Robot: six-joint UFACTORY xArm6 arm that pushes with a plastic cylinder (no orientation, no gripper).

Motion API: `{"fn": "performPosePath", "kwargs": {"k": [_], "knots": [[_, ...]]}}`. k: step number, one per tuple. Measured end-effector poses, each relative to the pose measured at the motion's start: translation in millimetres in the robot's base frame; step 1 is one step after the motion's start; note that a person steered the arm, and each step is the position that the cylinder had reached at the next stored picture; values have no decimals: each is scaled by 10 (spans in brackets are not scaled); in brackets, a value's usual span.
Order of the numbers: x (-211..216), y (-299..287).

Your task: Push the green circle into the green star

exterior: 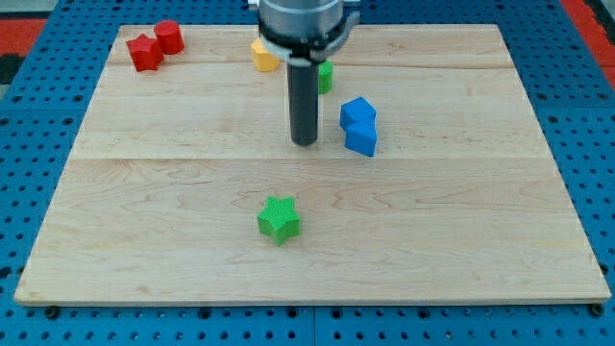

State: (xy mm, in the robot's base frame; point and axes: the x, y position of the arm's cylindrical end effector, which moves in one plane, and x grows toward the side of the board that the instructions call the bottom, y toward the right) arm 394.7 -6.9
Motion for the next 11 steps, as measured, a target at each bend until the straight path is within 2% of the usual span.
{"fn": "performPosePath", "kwargs": {"k": [2, 3, 4, 5, 6, 7, 8, 9, 11], "knots": [[-791, 438], [-1000, 579], [-1096, 455], [-1461, 529], [-1023, 244], [-837, 61], [-1133, -169], [-873, -370], [-500, -56]]}}
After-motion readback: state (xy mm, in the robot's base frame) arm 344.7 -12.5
